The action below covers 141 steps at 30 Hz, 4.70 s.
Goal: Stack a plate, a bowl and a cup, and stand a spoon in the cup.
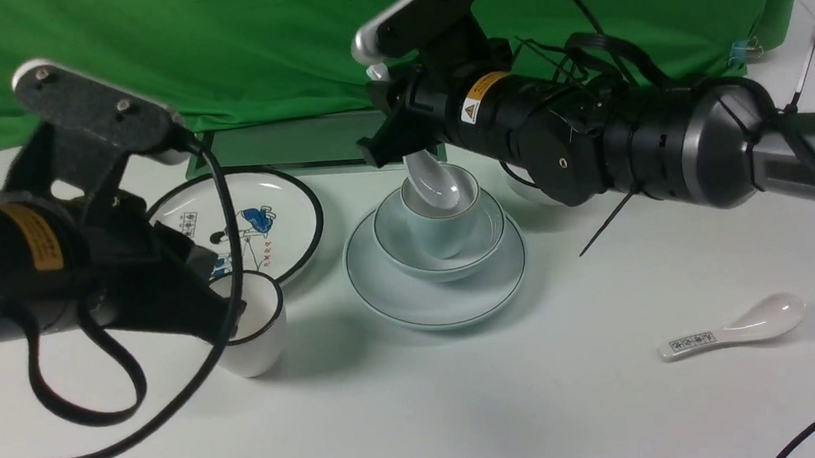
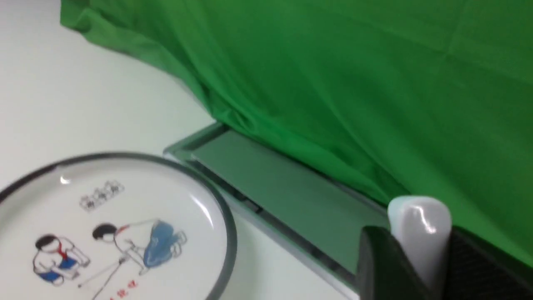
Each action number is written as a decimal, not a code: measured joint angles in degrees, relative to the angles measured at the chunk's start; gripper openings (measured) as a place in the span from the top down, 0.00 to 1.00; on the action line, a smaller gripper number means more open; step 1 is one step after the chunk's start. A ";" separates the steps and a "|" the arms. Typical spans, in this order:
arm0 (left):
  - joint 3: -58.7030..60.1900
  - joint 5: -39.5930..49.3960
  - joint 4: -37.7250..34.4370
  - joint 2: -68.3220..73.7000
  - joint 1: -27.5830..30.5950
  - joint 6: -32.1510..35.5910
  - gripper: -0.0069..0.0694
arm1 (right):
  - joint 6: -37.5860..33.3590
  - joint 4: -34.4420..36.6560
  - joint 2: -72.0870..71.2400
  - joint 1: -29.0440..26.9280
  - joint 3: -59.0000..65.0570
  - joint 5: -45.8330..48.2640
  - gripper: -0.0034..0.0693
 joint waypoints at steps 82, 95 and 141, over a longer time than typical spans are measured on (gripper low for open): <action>22.90 3.88 -0.41 -56.06 0.00 -8.99 0.95 | 3.98 -0.36 -91.21 -11.91 61.98 11.02 0.94; 22.90 3.88 -0.25 -56.06 0.00 -9.21 0.95 | 15.52 -6.31 -112.84 -35.60 84.80 13.53 0.94; 27.58 -6.36 -0.19 -56.27 1.40 -9.15 0.95 | 15.20 -6.31 -114.57 -37.66 84.93 25.40 0.85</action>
